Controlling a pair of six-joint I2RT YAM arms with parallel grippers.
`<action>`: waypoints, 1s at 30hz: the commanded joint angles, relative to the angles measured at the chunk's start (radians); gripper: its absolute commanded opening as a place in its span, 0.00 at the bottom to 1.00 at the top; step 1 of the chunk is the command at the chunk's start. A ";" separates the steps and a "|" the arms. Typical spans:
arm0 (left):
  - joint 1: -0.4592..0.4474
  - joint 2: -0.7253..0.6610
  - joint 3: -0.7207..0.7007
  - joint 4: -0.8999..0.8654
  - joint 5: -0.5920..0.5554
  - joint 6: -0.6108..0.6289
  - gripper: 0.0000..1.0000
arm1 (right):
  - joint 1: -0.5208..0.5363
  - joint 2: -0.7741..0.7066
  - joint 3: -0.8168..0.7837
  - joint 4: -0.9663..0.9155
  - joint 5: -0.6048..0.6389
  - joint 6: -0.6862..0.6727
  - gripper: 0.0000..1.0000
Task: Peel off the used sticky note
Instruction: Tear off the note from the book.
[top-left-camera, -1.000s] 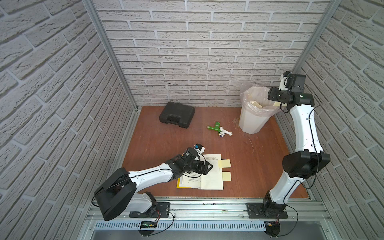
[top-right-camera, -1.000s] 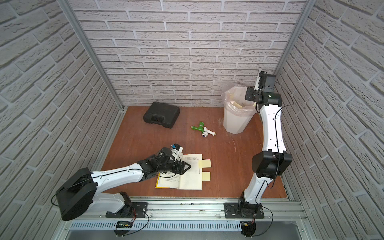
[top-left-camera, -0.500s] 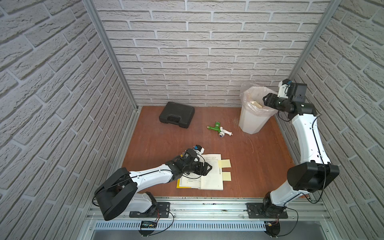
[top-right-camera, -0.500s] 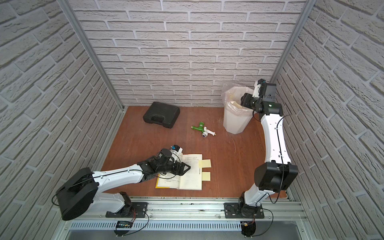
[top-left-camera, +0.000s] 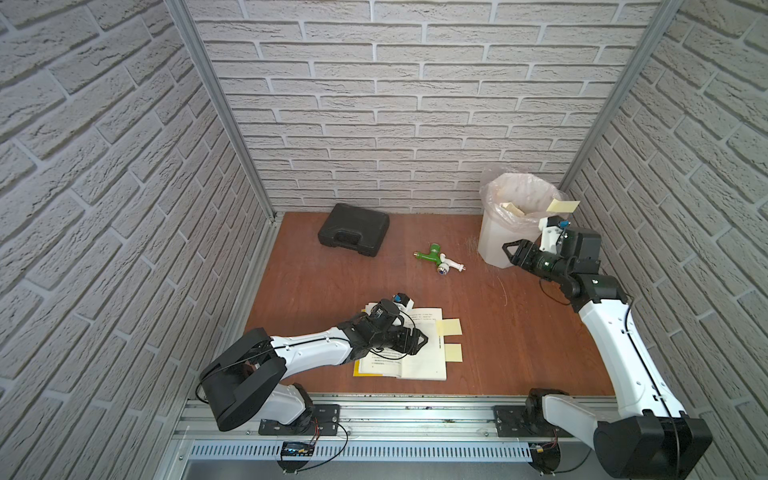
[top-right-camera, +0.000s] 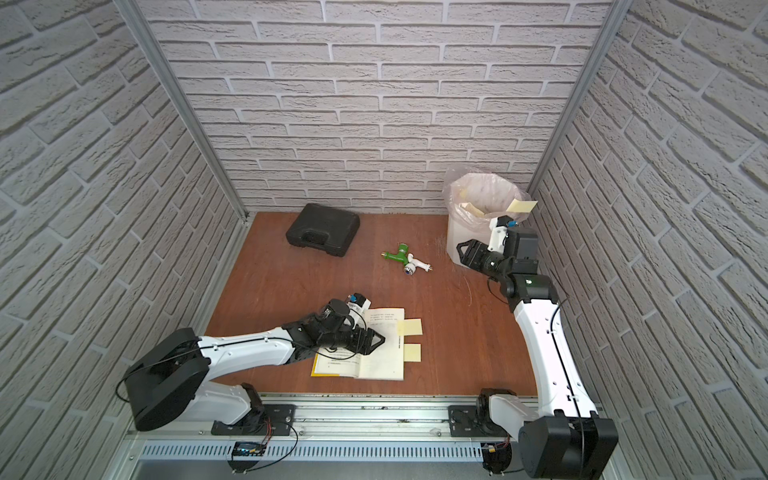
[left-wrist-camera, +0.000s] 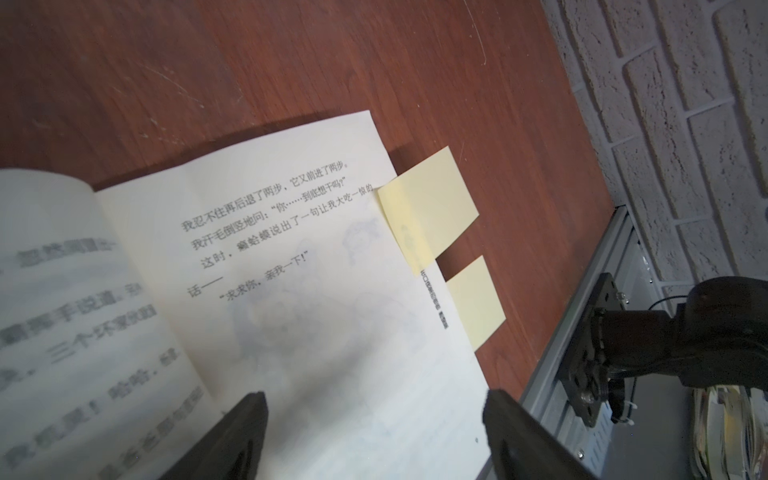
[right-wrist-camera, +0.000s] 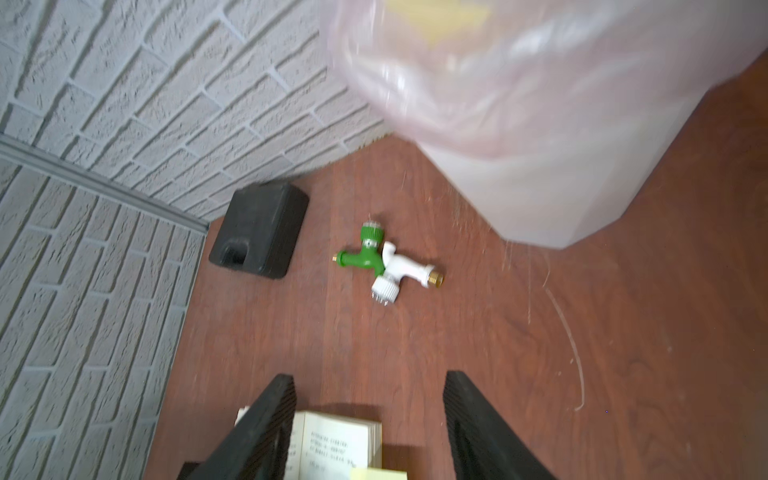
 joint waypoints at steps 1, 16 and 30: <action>-0.011 0.019 0.035 0.045 0.016 0.013 0.86 | 0.055 -0.047 -0.110 0.012 -0.018 0.031 0.64; -0.015 0.112 0.095 0.058 0.047 0.019 0.86 | 0.221 -0.152 -0.507 0.058 -0.041 0.134 0.67; -0.014 0.214 0.117 0.076 0.072 0.012 0.84 | 0.344 0.138 -0.642 0.442 -0.143 0.288 0.67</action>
